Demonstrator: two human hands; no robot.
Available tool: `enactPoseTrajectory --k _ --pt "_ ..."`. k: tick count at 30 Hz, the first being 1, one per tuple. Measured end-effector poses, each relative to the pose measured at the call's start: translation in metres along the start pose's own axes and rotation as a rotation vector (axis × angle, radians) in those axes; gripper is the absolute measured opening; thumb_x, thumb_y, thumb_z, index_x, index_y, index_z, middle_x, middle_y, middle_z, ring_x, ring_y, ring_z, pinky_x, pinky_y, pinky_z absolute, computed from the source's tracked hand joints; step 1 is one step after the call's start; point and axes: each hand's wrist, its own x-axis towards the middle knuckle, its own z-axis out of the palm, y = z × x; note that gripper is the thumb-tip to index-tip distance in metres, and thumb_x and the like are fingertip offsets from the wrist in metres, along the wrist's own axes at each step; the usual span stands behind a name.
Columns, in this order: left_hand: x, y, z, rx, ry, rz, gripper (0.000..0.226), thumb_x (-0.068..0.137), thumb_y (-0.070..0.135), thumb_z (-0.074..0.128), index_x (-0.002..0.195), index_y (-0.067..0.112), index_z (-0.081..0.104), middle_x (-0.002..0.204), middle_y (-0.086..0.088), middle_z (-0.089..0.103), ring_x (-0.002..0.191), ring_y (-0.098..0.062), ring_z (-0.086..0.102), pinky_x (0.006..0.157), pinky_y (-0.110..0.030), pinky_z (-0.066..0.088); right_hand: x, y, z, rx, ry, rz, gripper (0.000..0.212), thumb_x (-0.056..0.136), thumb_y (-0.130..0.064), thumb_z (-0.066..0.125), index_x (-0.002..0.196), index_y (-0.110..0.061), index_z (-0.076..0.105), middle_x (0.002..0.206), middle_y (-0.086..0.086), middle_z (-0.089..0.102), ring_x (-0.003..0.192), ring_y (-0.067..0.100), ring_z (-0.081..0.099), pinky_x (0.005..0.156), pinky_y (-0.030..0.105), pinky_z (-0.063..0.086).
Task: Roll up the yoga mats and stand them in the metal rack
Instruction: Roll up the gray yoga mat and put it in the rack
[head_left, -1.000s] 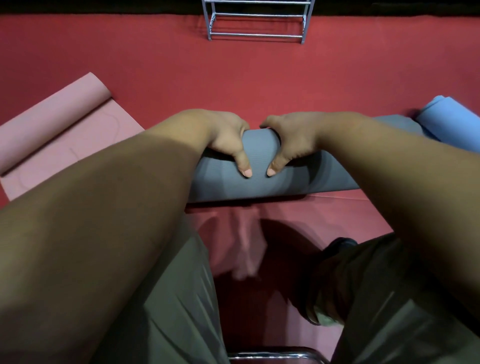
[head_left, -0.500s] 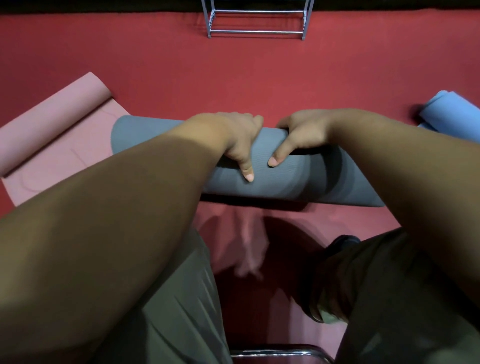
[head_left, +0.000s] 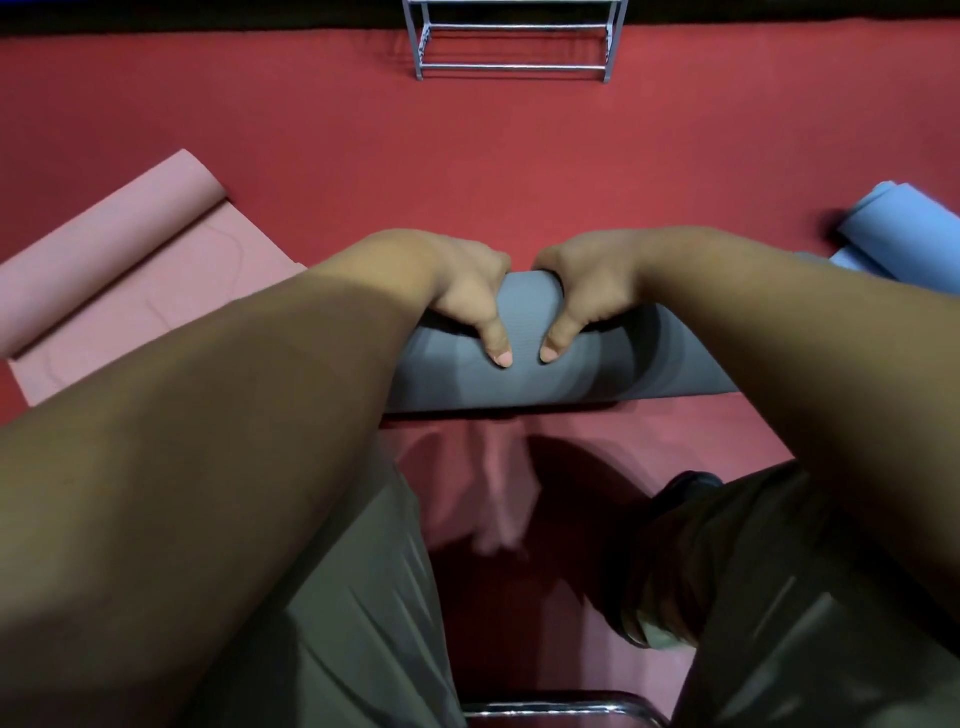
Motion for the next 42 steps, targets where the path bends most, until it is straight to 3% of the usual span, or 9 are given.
enactPoseTrajectory --k 3,6,8,15,20,23,29,38,42 --pt "0.003 0.003 0.001 -0.017 0.019 0.031 0.101 0.05 0.069 0.096 0.131 0.03 0.05 0.124 0.006 0.065 0.109 -0.026 0.065 0.101 -0.047 0.055 0.001 0.009 0.001 0.059 -0.003 0.022 0.078 0.049 -0.067 0.097 0.111 -0.033 0.065 0.104 -0.01 0.073 0.095 0.017 0.069 0.093 0.043 0.059" --pt "0.003 0.007 0.0 0.045 0.056 0.095 0.13 0.042 0.075 0.096 0.151 0.032 0.038 0.143 0.004 0.055 0.128 -0.027 0.059 0.109 -0.049 0.05 0.003 0.016 0.001 0.144 -0.004 0.039 0.081 0.042 -0.075 0.092 0.106 -0.032 0.07 0.1 -0.011 0.076 0.094 0.017 0.073 0.094 0.042 0.06" --pt "0.002 0.011 0.001 0.145 0.065 0.103 0.136 0.038 0.076 0.096 0.151 0.031 0.034 0.14 0.001 0.051 0.129 -0.031 0.056 0.107 -0.052 0.05 0.003 0.02 0.001 0.214 -0.006 0.045 0.08 0.042 -0.076 0.091 0.105 -0.031 0.073 0.099 -0.011 0.078 0.094 0.017 0.074 0.094 0.042 0.061" --pt "-0.003 0.013 -0.004 0.17 0.135 0.101 0.097 0.046 0.067 0.099 0.115 0.025 0.045 0.105 0.004 0.062 0.095 -0.028 0.062 0.08 -0.041 0.054 0.001 0.022 0.001 0.32 -0.104 0.05 0.081 0.045 -0.072 0.093 0.113 -0.032 0.074 0.1 -0.011 0.082 0.094 0.017 0.079 0.096 0.045 0.062" --pt "-0.004 0.005 -0.004 0.092 0.078 0.068 0.088 0.043 0.07 0.097 0.111 0.03 0.058 0.101 0.009 0.065 0.092 -0.019 0.065 0.087 -0.042 0.059 0.003 0.01 -0.003 0.191 -0.117 0.017 0.103 0.051 -0.07 0.096 0.138 -0.032 0.055 0.126 -0.007 0.069 0.114 0.021 0.069 0.107 0.046 0.055" --pt "-0.002 0.001 -0.005 0.026 0.05 0.027 0.087 0.041 0.071 0.096 0.11 0.031 0.06 0.104 0.009 0.068 0.094 -0.019 0.067 0.09 -0.043 0.06 0.003 -0.001 -0.004 0.037 -0.08 0.033 0.115 0.047 -0.07 0.098 0.143 -0.031 0.049 0.129 -0.005 0.064 0.117 0.025 0.064 0.106 0.047 0.053" --pt "-0.002 0.002 -0.004 -0.012 0.041 0.009 0.096 0.045 0.069 0.095 0.122 0.032 0.054 0.112 0.009 0.066 0.102 -0.023 0.067 0.096 -0.046 0.057 -0.006 -0.006 -0.009 -0.028 -0.009 0.034 0.078 0.057 -0.062 0.097 0.118 -0.026 0.064 0.105 -0.004 0.072 0.097 0.023 0.069 0.092 0.043 0.059" --pt "0.003 0.002 -0.005 0.014 0.04 0.005 0.12 0.051 0.069 0.097 0.151 0.029 0.044 0.14 0.005 0.06 0.121 -0.027 0.062 0.107 -0.048 0.052 -0.006 0.006 -0.006 0.095 -0.048 0.077 0.066 0.057 -0.066 0.094 0.108 -0.031 0.071 0.102 -0.007 0.076 0.093 0.02 0.073 0.09 0.042 0.062" --pt "-0.001 -0.003 -0.006 0.106 0.053 0.022 0.135 0.047 0.072 0.096 0.159 0.03 0.033 0.148 0.0 0.05 0.134 -0.03 0.05 0.114 -0.051 0.046 -0.01 0.01 -0.009 0.183 -0.039 0.075 0.06 0.058 -0.063 0.095 0.104 -0.03 0.076 0.096 -0.007 0.08 0.088 0.019 0.077 0.085 0.04 0.063"
